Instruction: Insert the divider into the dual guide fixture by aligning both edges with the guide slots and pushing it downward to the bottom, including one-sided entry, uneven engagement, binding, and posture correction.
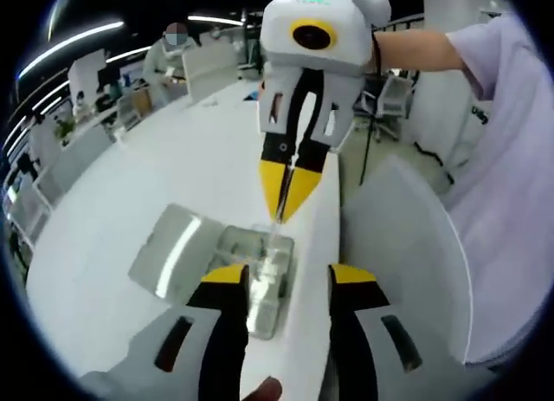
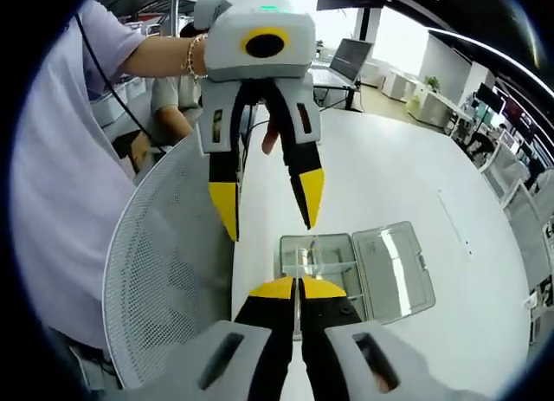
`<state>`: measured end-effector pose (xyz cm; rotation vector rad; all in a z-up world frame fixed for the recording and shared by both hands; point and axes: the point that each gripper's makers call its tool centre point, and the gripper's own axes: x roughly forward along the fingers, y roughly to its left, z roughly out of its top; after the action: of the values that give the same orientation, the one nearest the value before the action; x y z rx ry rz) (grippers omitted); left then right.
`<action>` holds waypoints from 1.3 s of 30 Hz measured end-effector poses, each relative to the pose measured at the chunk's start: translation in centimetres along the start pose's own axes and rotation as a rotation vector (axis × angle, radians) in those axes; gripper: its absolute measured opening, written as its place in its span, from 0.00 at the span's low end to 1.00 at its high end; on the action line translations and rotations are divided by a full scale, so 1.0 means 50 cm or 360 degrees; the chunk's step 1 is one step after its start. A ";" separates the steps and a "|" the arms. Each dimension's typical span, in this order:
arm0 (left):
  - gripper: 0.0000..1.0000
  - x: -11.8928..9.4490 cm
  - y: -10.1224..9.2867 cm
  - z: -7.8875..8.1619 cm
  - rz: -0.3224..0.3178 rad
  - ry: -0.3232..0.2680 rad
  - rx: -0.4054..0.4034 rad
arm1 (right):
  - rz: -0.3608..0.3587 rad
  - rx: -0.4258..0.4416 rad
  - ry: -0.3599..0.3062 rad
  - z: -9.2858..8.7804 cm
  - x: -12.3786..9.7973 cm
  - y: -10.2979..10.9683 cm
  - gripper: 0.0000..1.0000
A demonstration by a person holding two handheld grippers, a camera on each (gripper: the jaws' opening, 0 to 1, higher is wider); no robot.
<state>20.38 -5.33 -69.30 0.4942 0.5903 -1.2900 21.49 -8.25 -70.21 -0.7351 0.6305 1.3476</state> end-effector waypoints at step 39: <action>0.42 -0.094 0.031 -0.036 0.0171 -0.0034 -0.0136 | 0.0070 0.0076 0.0170 -0.012 0.057 -0.057 0.00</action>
<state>20.87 -0.39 -67.57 0.4354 0.5909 -1.1623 24.70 -7.15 -72.47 -0.7616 0.7651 1.3353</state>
